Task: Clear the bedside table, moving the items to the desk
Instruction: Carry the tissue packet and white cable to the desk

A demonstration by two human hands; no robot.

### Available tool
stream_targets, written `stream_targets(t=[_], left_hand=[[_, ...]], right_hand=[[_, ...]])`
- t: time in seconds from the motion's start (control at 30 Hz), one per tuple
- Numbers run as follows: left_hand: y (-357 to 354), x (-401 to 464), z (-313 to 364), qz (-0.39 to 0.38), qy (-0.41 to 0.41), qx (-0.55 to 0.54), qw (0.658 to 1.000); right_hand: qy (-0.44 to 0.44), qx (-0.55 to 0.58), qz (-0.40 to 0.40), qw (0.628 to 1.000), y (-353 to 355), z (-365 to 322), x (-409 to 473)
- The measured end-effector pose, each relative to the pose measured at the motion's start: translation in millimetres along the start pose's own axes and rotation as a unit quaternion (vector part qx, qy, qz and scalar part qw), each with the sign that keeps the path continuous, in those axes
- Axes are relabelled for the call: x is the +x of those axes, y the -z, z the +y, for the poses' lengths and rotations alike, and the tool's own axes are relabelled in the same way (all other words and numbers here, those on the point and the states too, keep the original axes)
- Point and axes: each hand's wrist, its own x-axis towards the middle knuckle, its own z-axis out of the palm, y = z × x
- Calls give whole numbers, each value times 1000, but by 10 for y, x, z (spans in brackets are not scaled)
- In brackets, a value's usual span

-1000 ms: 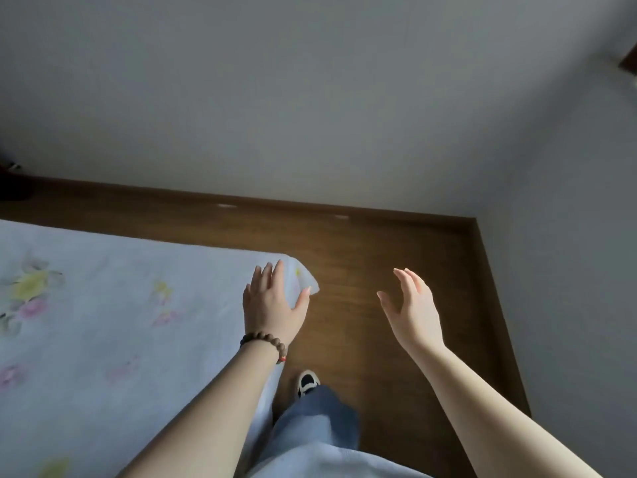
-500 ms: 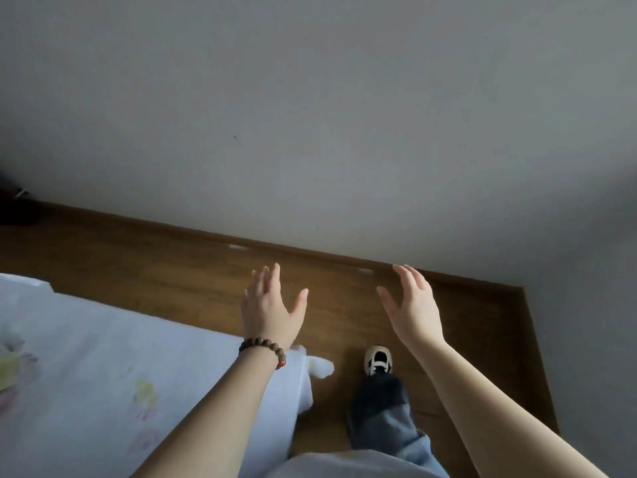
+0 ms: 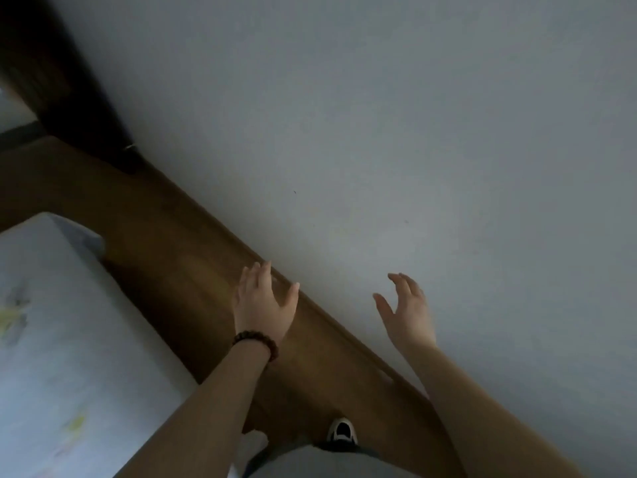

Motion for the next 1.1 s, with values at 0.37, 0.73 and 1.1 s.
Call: stream_targets(t=[0.37, 0.73, 1.1], left_hand=[[384, 776, -380, 86, 158, 1, 984], [1028, 2341, -1740, 158, 269, -14, 950], [2155, 4088, -3021, 168, 314, 26, 934]], right_hand=[[178, -2, -123, 976, -674, -932, 1391], [329, -29, -184, 926, -2057, -2925, 2769], [383, -37, -193, 903, -3160, -5180, 3962]])
